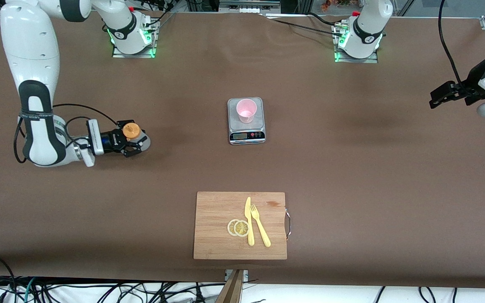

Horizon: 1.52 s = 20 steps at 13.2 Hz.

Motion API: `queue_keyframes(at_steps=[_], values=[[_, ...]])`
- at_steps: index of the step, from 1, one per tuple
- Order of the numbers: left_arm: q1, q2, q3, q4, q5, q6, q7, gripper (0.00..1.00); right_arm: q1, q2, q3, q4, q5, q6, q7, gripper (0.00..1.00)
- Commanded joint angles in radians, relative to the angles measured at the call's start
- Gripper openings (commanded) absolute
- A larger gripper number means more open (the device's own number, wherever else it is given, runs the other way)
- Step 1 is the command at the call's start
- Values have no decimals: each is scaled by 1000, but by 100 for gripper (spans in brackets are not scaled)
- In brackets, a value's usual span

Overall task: Add sauce to pink cup with both arms
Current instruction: 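Lift the squeeze bottle with the right gripper over the pink cup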

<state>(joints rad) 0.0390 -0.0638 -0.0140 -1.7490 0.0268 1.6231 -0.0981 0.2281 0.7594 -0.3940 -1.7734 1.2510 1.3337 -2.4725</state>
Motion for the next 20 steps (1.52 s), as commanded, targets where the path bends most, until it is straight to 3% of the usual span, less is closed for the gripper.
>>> queue_keyframes(at_steps=[1, 4, 10, 14, 20], values=[[10, -13, -11, 0, 24, -17, 17, 100, 78, -81, -16, 12, 25, 71, 168, 0], [12, -13, -11, 0, 24, -17, 21, 100, 174, -181, -22, 6, -37, 185, 343, 0], [19, -13, -11, -7, 21, -19, 24, 100, 359, -336, -22, 3, -358, 412, 800, 0], [18, -10, -9, -4, 13, -31, 18, 100, 505, -364, -19, 9, -571, 536, 1087, 0], [18, -2, -9, 2, 10, -45, 17, 100, 695, -376, -12, 9, -763, 607, 1289, 0]])
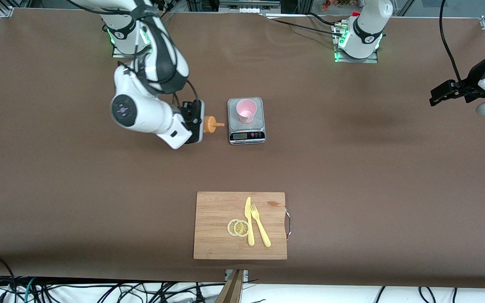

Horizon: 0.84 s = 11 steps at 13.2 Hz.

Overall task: Add sauce to pink cup with both arms
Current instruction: 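Lift the squeeze bottle with the right gripper over the pink cup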

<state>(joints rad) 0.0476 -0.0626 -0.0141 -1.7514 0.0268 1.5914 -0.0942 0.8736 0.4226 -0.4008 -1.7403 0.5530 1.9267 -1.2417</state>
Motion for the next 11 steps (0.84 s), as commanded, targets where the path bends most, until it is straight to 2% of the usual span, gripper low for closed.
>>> queue_keyframes(at_steps=[1, 4, 6, 9, 11], values=[[9, -2, -9, 4, 7, -11, 13, 100, 71, -42, -6, -24, -109, 17, 100, 0], [21, 4, -1, 7, 2, -8, 16, 100, 128, -47, -3, -24, -200, 28, 197, 0], [21, 6, -3, 7, 2, -8, 7, 100, 166, -39, -3, -31, -208, 57, 211, 0], [21, 4, -4, 9, 4, -10, 10, 100, 229, -38, -1, -39, -341, 57, 319, 0], [21, 4, -6, 10, 4, -13, 13, 100, 242, -36, -1, -59, -383, 58, 340, 0]])
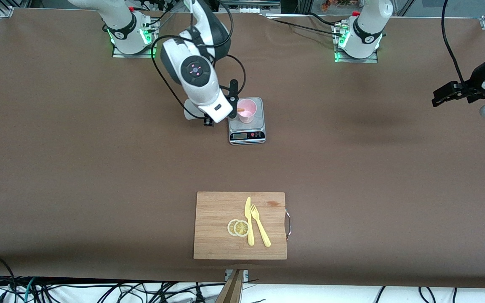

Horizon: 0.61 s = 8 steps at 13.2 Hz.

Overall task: Add sauce to pink cup with both arms
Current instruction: 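Lift the squeeze bottle with the right gripper over the pink cup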

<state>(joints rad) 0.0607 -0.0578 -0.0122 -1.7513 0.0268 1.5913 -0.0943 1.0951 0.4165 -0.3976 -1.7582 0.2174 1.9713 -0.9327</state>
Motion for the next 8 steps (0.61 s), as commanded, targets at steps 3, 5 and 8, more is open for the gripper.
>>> queue_keyframes(at_steps=[3, 5, 8], values=[[8, 0, -8, 10, 4, -13, 13, 100, 52, -24, -4, -55, -101, 14, 72, 0], [8, 0, -8, 10, 4, -13, 13, 100, 75, -4, -4, -55, -145, 15, 126, 0], [8, 0, -8, 10, 4, -13, 15, 100, 107, 1, -3, -56, -228, 12, 202, 0]])
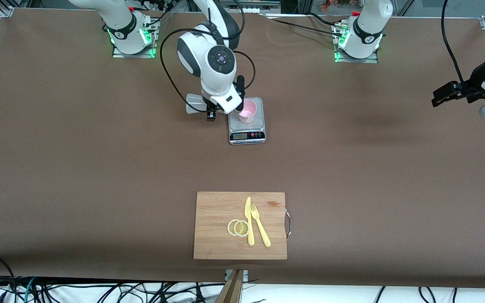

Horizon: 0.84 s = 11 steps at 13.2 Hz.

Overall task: Add sauce to pink cup with both arms
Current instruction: 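Tilt the bottle nozzle down into the pink cup with the right gripper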

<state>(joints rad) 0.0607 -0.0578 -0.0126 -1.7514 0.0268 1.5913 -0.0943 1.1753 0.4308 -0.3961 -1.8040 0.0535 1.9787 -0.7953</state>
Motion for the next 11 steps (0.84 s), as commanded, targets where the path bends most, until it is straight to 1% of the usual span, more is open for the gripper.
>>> queue_keyframes(at_steps=[1, 4, 6, 8, 11], values=[[8, 0, -7, 10, 4, -13, 15, 100, 47, -9, -4, -9, -84, 5, 94, 0], [8, 0, -6, 10, 4, -13, 15, 100, 70, 0, -6, -6, -136, -1, 149, 0], [8, 0, -7, 10, 4, -13, 15, 100, 93, -1, -7, -8, -153, -9, 203, 0], [8, 0, -6, 12, 4, -13, 16, 100, 104, 0, -6, -1, -228, -27, 267, 0], [8, 0, -6, 10, 4, -11, 15, 100, 132, 0, -6, 9, -283, -79, 326, 0]])
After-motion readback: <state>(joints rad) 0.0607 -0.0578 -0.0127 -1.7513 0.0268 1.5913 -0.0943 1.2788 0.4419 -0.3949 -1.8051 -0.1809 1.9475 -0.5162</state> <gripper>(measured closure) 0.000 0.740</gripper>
